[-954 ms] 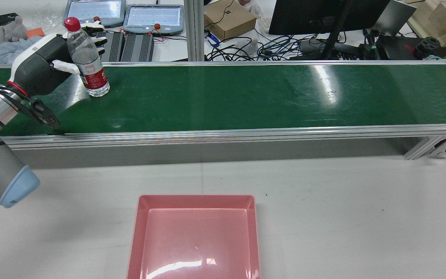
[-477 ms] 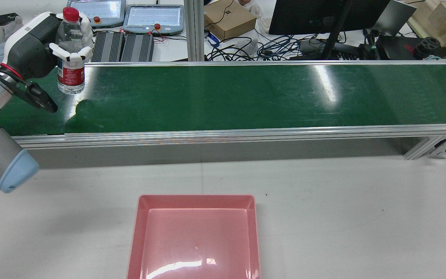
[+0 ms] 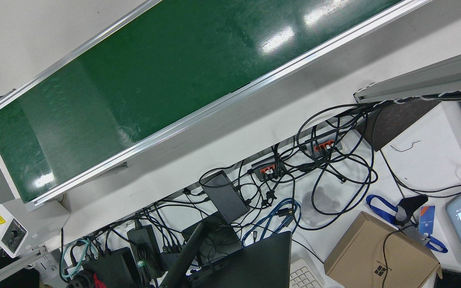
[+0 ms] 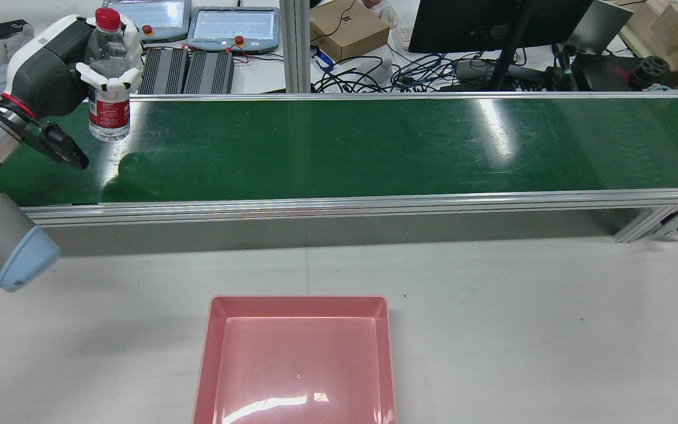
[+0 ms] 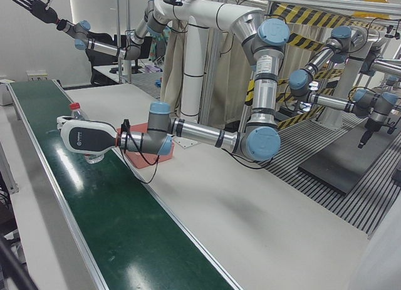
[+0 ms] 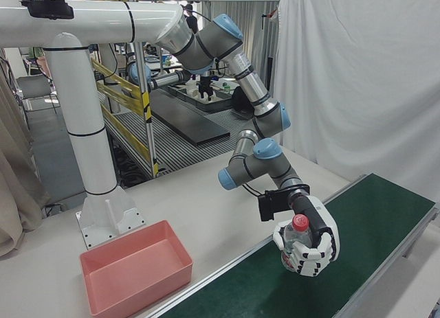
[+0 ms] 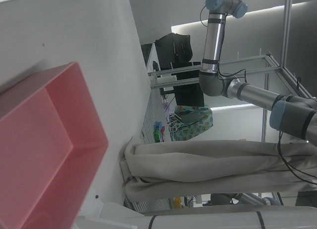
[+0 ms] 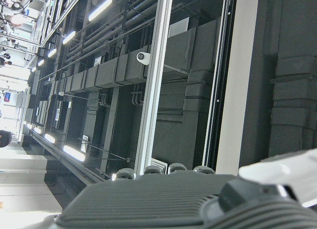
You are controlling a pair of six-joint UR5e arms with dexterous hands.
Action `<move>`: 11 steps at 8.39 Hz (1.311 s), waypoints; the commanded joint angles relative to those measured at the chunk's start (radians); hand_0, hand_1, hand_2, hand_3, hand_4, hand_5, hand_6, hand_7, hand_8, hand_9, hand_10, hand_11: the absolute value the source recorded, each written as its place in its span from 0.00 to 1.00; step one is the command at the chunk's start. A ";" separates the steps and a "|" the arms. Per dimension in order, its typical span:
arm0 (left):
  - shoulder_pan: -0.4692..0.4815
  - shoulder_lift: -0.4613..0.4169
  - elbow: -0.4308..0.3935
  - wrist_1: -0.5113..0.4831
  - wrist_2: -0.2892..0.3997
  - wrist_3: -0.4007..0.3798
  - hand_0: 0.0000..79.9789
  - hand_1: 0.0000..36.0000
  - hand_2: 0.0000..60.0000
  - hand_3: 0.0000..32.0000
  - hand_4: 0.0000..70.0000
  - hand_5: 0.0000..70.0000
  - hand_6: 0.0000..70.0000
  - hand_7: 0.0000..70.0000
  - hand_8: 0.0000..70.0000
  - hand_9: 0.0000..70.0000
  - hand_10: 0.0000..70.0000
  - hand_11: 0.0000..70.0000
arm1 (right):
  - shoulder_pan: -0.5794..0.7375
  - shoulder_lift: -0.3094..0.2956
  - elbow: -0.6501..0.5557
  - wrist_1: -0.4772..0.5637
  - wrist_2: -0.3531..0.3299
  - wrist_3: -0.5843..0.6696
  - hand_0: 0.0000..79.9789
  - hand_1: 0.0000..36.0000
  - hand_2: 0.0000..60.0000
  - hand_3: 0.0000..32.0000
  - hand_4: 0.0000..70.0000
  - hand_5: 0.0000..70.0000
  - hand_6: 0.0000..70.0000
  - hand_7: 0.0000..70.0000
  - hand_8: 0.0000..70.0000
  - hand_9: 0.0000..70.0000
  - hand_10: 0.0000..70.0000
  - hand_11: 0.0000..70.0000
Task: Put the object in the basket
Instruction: 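Close the left hand fingers around the bottle's body, then lift the bottle off the belt and carry it over the pink basket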
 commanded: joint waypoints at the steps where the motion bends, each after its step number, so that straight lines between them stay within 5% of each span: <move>1: 0.063 0.002 -0.172 0.123 0.001 0.004 1.00 0.91 1.00 0.00 0.80 1.00 1.00 1.00 1.00 1.00 1.00 1.00 | -0.001 0.000 0.000 0.000 0.000 0.000 0.00 0.00 0.00 0.00 0.00 0.00 0.00 0.00 0.00 0.00 0.00 0.00; 5: 0.262 0.005 -0.449 0.340 -0.007 0.134 1.00 0.92 1.00 0.00 0.66 1.00 1.00 1.00 1.00 1.00 1.00 1.00 | 0.001 0.000 0.000 0.000 0.000 0.000 0.00 0.00 0.00 0.00 0.00 0.00 0.00 0.00 0.00 0.00 0.00 0.00; 6: 0.331 0.002 -0.451 0.341 -0.015 0.154 1.00 0.92 0.98 0.00 0.62 1.00 1.00 1.00 1.00 1.00 1.00 1.00 | 0.001 0.000 -0.001 0.000 0.000 0.000 0.00 0.00 0.00 0.00 0.00 0.00 0.00 0.00 0.00 0.00 0.00 0.00; 9: 0.504 -0.006 -0.450 0.267 -0.180 0.224 1.00 0.84 0.67 0.00 0.54 1.00 1.00 1.00 1.00 1.00 1.00 1.00 | -0.001 0.000 0.000 0.000 0.000 0.000 0.00 0.00 0.00 0.00 0.00 0.00 0.00 0.00 0.00 0.00 0.00 0.00; 11: 0.509 -0.006 -0.409 0.146 -0.197 0.234 1.00 0.72 0.56 0.00 0.53 1.00 1.00 1.00 1.00 1.00 1.00 1.00 | -0.001 0.000 0.000 0.000 0.000 0.000 0.00 0.00 0.00 0.00 0.00 0.00 0.00 0.00 0.00 0.00 0.00 0.00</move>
